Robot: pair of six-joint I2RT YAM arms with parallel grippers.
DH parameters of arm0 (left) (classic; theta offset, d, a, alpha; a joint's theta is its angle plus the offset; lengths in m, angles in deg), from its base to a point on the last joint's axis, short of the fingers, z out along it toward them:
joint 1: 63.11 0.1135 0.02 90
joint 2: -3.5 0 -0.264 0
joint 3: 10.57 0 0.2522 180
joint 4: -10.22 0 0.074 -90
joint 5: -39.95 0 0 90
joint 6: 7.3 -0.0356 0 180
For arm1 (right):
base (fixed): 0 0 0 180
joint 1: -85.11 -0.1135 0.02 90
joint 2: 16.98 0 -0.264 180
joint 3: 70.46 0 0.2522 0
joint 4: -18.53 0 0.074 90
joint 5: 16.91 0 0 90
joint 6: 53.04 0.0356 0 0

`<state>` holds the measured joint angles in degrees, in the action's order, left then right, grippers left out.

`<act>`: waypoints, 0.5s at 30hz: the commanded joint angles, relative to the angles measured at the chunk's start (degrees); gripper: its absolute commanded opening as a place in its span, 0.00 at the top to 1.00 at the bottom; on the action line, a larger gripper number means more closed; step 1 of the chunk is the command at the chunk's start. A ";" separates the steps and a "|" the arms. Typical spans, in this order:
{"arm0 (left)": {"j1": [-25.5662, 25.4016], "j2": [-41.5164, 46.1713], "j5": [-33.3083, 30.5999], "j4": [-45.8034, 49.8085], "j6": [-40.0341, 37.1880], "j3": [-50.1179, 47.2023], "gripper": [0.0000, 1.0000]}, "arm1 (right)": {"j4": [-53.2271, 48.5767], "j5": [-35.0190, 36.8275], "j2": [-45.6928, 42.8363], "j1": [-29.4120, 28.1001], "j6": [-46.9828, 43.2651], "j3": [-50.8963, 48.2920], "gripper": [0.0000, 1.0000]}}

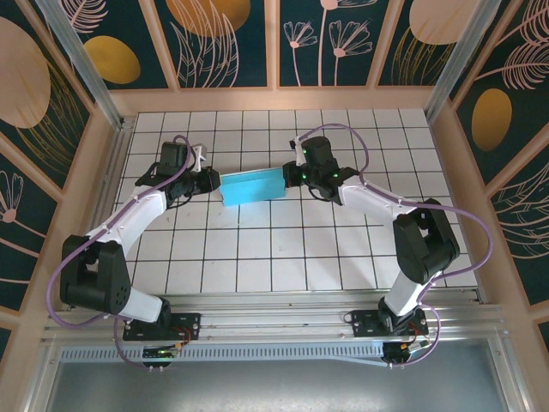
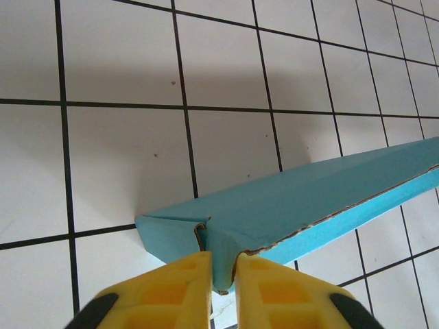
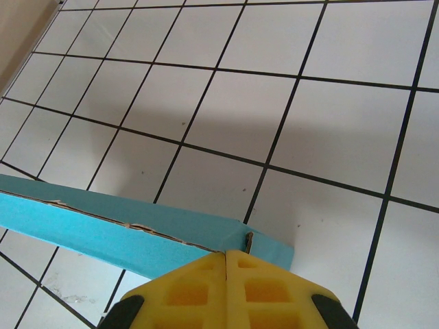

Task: Fold the paper box

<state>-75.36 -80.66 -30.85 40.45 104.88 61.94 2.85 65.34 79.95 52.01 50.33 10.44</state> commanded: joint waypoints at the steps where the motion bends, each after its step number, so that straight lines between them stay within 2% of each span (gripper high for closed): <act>1: -0.05 -0.13 0.86 -1.08 0.42 1.06 0.89 | -0.98 -0.16 1.19 0.04 -0.68 1.07 1.00; 8: -0.05 -0.29 2.99 -2.14 2.42 0.33 0.94 | -0.68 -0.67 1.50 -0.16 -0.26 1.07 1.00; 15: -0.05 -1.01 0.49 -0.28 1.83 -0.07 0.94 | -0.82 -0.86 1.80 -0.69 -0.16 1.07 1.00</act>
<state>-75.43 -80.83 -29.85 39.96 106.34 61.91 2.94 65.30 80.17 51.90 50.35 10.44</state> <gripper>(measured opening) 0.064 0.051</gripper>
